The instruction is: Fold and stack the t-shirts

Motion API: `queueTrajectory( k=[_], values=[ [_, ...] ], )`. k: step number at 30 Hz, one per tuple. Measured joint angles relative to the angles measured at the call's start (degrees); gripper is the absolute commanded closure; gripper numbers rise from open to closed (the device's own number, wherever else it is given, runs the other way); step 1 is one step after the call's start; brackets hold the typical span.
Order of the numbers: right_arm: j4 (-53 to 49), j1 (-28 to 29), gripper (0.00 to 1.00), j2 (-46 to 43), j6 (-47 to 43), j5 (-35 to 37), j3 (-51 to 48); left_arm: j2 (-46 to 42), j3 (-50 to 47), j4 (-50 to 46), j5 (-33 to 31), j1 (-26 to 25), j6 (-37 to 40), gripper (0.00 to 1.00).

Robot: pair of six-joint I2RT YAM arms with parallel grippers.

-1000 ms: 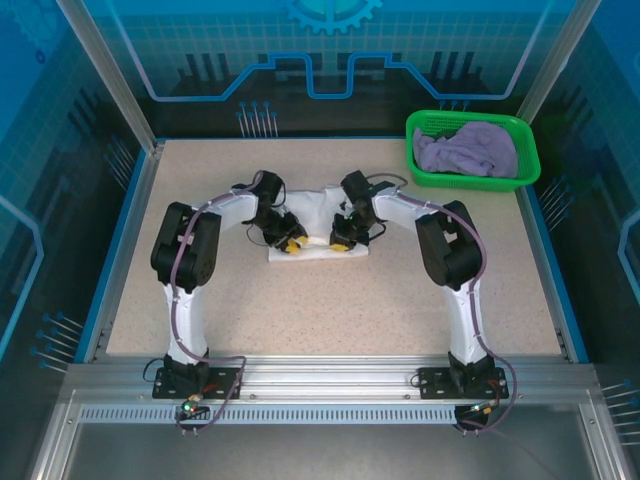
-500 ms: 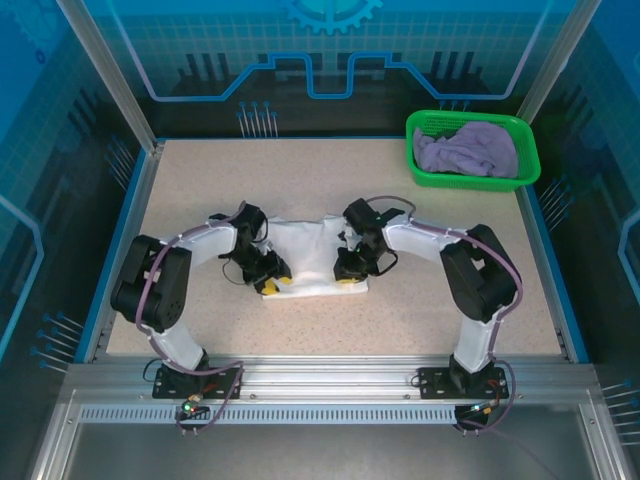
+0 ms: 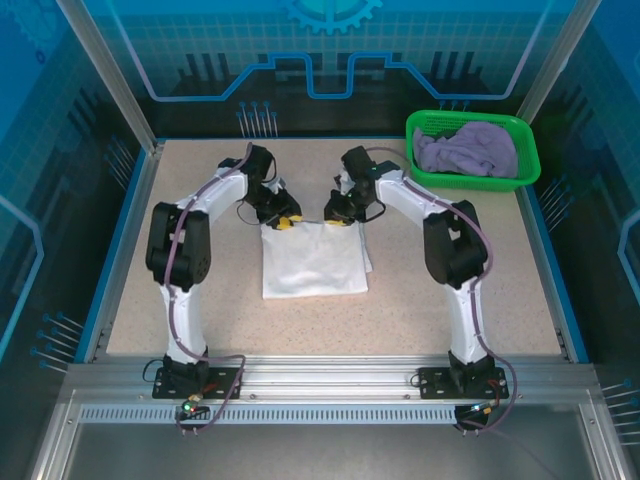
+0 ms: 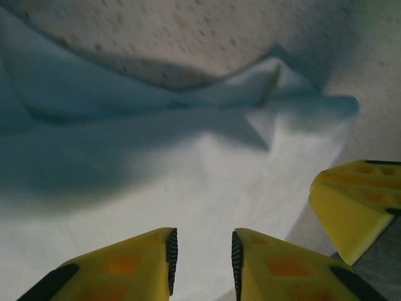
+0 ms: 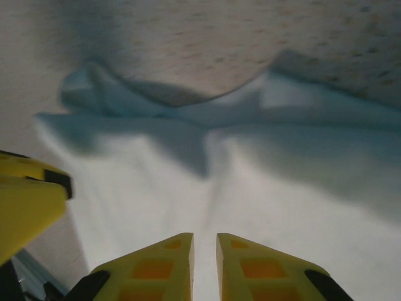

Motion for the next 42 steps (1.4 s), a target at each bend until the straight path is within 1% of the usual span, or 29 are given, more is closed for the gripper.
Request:
queueTrajectory(
  k=[4,5,7,9,10,13,14,15,17,20,22,26,29,33,35,37,38,40,42],
  values=[
    [-2.8,-3.2,0.82,6.1,-0.2,0.2,1.8,5.2,0.5,1.3,-1.2,2.0,0.0,0.69],
    [-3.2,-4.1,0.82,6.8,-0.2,-1.5,2.4,6.2,1.0,1.5,-1.4,2.6,-0.1,0.69],
    [-3.4,-5.2,0.81,7.0,-0.2,-1.6,3.0,7.3,2.2,1.5,-1.4,3.4,-0.1,0.68],
    [-3.4,-6.4,0.8,7.0,-0.1,-1.9,3.1,7.7,3.8,1.4,-2.1,4.2,-0.1,0.65],
    [-3.4,-6.8,0.79,7.0,0.0,-2.1,3.1,7.9,4.7,1.5,-2.4,4.7,-0.1,0.61],
    [-3.0,-7.4,0.72,6.6,0.2,-2.7,2.8,7.9,7.1,1.5,-3.2,6.2,-0.3,0.37],
    [-2.3,-7.4,0.69,5.9,0.3,-2.8,2.0,7.9,8.2,1.4,-3.4,6.7,-0.4,0.31],
    [-1.7,-7.3,0.66,4.9,0.5,-3.0,0.9,7.8,9.2,1.5,-3.6,7.0,-0.5,0.27],
    [-0.6,-6.9,0.61,1.9,0.5,-3.0,-1.8,6.6,9.9,1.5,-4.0,7.5,-0.5,0.22],
    [2.0,-5.4,0.59,-5.3,0.6,-3.1,-7.7,1.5,7.7,2.2,-4.1,7.4,-0.6,0.23],
    [3.5,-3.5,0.59,-10.7,0.4,-3.5,-12.1,-4.5,3.2,3.1,-4.0,7.0,-0.5,0.27],
    [5.6,2.1,0.59,-20.1,-0.9,-5.2,-21.6,-17.9,-9.5,4.0,-1.8,4.3,1.2,0.42],
    [5.9,5.4,0.6,-23.4,-1.9,-6.2,-28.7,-24.3,-21.5,5.0,1.7,0.6,2.1,0.47],
    [6.1,6.2,0.62,-24.1,-2.2,-6.3,-37.9,-25.6,-36.5,6.1,4.2,-4.5,2.1,0.49],
    [5.9,5.9,0.63,-24.1,-2.2,-6.1,-41.1,-25.6,-41.4,6.1,3.8,-5.3,1.9,0.51],
    [5.9,5.6,0.64,-24.1,-2.4,-5.9,-43.3,-25.4,-43.8,5.5,1.4,-5.4,1.3,0.5],
    [6.0,5.4,0.64,-24.1,-2.8,-5.8,-44.2,-25.2,-44.3,5.0,-0.5,-5.3,1.1,0.49],
    [6.2,4.5,0.64,-24.1,-3.6,-5.5,-45.8,-24.8,-44.5,4.7,-3.7,-5.3,0.6,0.47],
    [7.1,2.8,0.64,-24.1,-4.4,-6.4,-47.3,-24.7,-44.3,4.5,-5.2,-5.4,-0.3,0.45]
  ],
)
